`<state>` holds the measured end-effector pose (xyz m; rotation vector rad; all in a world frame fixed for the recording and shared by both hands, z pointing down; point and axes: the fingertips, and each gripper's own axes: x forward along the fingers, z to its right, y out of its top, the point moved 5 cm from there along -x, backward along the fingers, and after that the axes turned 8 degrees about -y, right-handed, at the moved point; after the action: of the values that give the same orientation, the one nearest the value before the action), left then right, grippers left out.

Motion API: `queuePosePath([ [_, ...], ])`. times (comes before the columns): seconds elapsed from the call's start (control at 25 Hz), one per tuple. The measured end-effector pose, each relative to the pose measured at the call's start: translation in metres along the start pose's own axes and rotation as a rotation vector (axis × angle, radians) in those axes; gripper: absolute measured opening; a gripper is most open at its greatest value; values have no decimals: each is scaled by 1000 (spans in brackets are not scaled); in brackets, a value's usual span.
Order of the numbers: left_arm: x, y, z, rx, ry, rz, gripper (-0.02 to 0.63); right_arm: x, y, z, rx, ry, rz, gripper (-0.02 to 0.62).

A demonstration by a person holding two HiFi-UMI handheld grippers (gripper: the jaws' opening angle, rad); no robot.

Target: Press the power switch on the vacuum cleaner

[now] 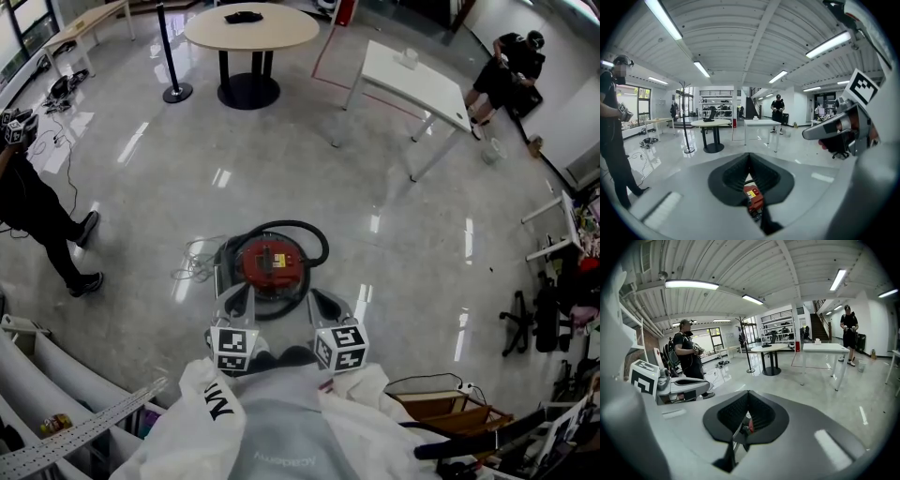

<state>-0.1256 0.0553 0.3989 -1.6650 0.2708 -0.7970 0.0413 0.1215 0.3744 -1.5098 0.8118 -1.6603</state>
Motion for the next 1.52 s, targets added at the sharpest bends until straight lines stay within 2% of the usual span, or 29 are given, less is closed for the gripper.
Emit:
queuePosePath([
  [0.4,11,-3,0,-10,-44,-25,0,1,-5,5,20,-40,-28,0],
  [0.8,32,-4,2,-9,-49,-62,0,17,-8,22,47,-30,-53,0],
  [1.52,103,23,3,-29,68,-105,0,81,38,84,5,109,-62,0],
])
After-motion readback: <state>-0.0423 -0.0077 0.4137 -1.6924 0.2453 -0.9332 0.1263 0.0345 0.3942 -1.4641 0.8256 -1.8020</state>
